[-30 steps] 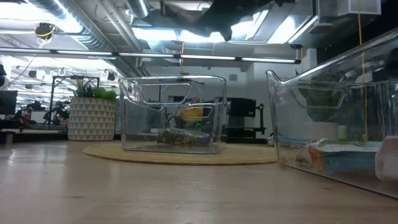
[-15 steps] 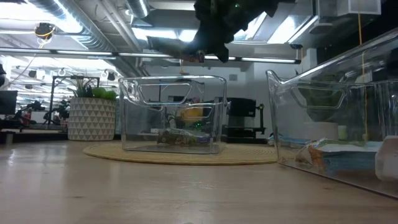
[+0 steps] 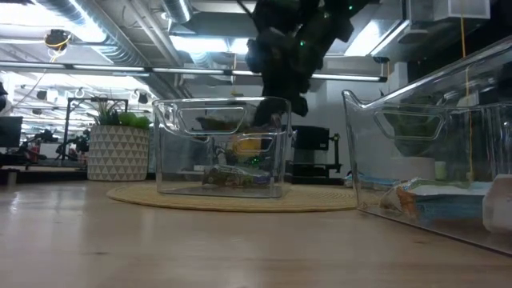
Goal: Pick and place Granola Bars by type
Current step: Put the blue granola bar pack into the top transparent bin
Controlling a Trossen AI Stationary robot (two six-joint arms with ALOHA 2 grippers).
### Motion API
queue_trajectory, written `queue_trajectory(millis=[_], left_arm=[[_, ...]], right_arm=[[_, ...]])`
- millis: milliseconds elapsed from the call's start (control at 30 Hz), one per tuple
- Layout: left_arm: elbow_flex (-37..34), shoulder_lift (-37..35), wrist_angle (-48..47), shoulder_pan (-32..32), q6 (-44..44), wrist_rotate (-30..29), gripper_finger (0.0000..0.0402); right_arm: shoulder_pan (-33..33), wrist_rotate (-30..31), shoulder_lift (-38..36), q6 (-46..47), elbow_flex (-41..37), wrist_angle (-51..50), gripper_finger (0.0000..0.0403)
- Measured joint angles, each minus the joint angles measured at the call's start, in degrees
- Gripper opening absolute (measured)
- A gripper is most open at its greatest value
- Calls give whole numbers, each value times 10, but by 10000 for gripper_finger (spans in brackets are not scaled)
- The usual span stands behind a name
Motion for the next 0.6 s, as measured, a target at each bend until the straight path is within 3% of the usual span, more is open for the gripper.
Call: queue_trajectory(millis=[300, 600], left_arm=[[-71, -13, 7, 0, 0, 0, 168], [-134, -23, 43, 0, 5, 1, 168]], right_arm=[[0, -5, 39, 13, 16, -25, 24], [0, -6, 75, 30, 42, -65, 48]])
